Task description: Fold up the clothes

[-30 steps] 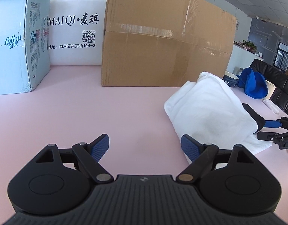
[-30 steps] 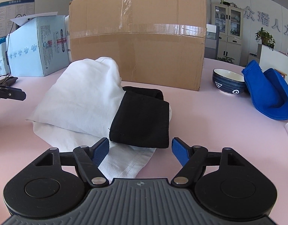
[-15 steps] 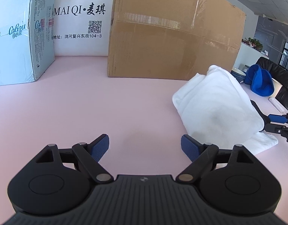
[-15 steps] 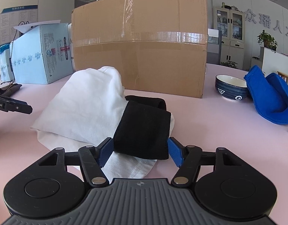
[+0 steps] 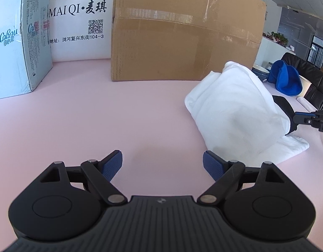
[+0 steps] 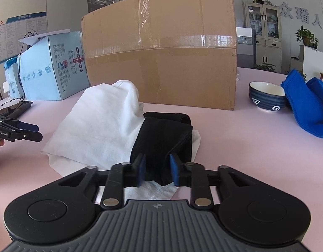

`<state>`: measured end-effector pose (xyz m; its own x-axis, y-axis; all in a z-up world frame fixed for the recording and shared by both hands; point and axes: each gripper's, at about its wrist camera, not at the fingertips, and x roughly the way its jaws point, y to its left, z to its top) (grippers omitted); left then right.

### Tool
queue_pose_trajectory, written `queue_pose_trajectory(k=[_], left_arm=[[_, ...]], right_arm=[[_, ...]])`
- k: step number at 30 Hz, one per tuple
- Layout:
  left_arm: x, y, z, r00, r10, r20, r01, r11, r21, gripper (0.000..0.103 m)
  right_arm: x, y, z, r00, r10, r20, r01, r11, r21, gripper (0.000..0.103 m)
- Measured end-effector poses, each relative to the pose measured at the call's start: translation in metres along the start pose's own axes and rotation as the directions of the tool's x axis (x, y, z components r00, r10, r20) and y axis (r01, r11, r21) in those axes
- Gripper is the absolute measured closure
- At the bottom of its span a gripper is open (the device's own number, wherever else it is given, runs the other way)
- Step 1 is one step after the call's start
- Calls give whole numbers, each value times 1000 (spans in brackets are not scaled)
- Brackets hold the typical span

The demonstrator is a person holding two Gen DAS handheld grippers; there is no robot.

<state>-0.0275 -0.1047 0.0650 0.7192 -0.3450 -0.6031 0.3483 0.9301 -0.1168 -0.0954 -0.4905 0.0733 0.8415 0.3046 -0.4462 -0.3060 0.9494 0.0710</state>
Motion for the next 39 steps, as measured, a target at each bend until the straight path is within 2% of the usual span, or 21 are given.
queue_pose_trajectory(k=[4, 8, 13, 19, 22, 26, 29, 31, 33, 34, 35, 37, 39], left_arm=[[1, 2, 0, 1000, -1, -14, 1, 1000, -10, 20], [-2, 7, 0, 1000, 20, 0, -20, 999, -32, 20], [-16, 15, 1, 993, 73, 92, -68, 996, -61, 20], [-19, 13, 1, 993, 45, 105, -42, 998, -38, 20], [-20, 9, 1, 994, 28, 102, -26, 1000, -15, 20], [-17, 2, -2, 997, 3, 76, -5, 1000, 30, 20], [-14, -5, -5, 998, -8, 57, 4, 997, 71, 20], [-13, -8, -7, 998, 0, 57, -4, 996, 85, 20], [-15, -8, -6, 995, 45, 90, -51, 996, 73, 19], [-15, -5, -4, 992, 76, 102, -82, 996, 46, 16], [-15, -2, -2, 989, 103, 110, -106, 994, 21, 14], [-8, 5, 4, 995, 81, 59, -79, 996, -41, 14], [1, 11, 10, 1000, 22, -20, -24, 994, -111, 14]], right_arm=[[-14, 6, 3, 1000, -8, 23, 9, 999, -34, 98], [-29, 7, 9, 997, -21, 80, 22, 1000, -19, 99], [-50, 25, 14, 990, -41, 136, 50, 997, -61, 99], [-78, 45, 6, 984, -15, 175, 28, 997, -70, 99], [-82, 48, -8, 989, -32, 143, 40, 998, -52, 99], [-67, 36, -31, 993, -109, 36, 109, 994, -4, 99], [-53, 34, -41, 990, -139, -22, 140, 990, 31, 99], [-47, 40, -37, 976, -208, -59, 211, 977, 42, 98], [-46, 51, -31, 949, -307, -75, 311, 949, 56, 84], [-47, 57, -28, 933, -353, -70, 357, 931, 70, 61], [-50, 60, -28, 927, -370, -60, 375, 923, 90, 40], [-60, 59, -32, 934, -357, -21, 353, 911, 212, 30], [-66, 54, -38, 949, -315, 25, 288, 894, 343, 30]])
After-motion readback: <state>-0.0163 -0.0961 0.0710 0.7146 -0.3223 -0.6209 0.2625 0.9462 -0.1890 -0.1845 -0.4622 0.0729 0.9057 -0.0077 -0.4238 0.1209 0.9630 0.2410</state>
